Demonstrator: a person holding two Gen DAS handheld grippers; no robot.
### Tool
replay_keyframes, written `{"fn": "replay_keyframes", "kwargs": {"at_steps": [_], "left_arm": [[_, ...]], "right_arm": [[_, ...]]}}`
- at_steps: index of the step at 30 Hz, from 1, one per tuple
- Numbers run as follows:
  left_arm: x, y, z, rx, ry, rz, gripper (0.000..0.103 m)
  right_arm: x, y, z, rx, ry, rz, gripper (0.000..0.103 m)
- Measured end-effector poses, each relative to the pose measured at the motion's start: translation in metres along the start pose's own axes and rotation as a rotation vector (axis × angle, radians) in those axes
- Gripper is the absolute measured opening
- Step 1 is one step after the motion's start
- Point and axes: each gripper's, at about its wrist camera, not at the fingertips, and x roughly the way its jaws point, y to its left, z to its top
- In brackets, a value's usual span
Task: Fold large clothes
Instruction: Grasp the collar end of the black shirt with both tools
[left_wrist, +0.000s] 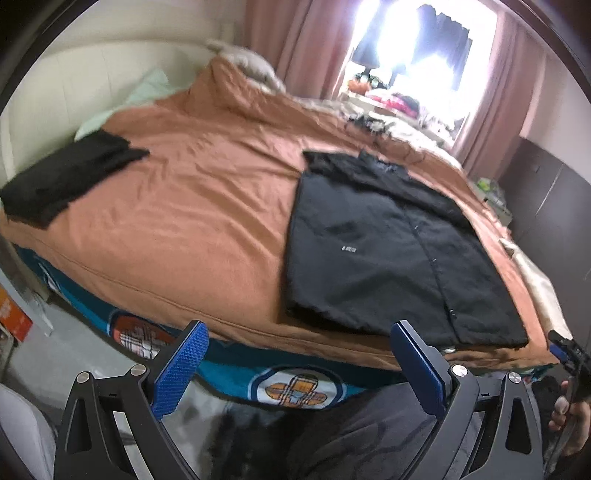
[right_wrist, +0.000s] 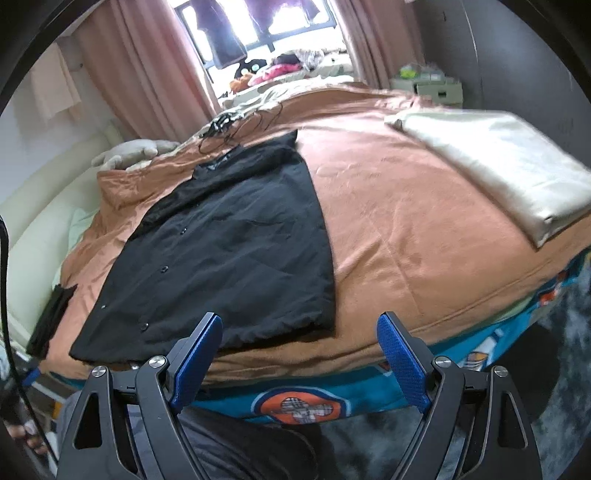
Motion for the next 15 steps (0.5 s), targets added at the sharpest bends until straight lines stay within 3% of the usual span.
{"fn": "replay_keyframes", "kwargs": {"at_steps": [2, 6, 10, 12, 15], "left_arm": [[0.015, 0.0, 0.002, -0.003, 0.029, -0.03, 0.091], [0.047, 0.006, 0.005, -0.042, 0.096, -0.061, 0.075], [0.068, 0.014, 0.011, -0.089, 0.122, -0.077, 0.072], [0.08, 0.019, 0.014, -0.121, 0.142, -0.095, 0.066], [0.093, 0.024, 0.018, -0.159, 0.162, -0.109, 0.062]], "right_arm": [[0.014, -0.008, 0.002, 0.035, 0.03, 0.029, 0.085], [0.034, -0.019, 0.005, 0.076, 0.056, 0.046, 0.074], [0.052, -0.034, 0.01, 0.152, 0.078, 0.088, 0.071], [0.059, -0.039, 0.011, 0.185, 0.093, 0.128, 0.064], [0.071, -0.042, 0.009, 0.228, 0.123, 0.175, 0.063]]}}
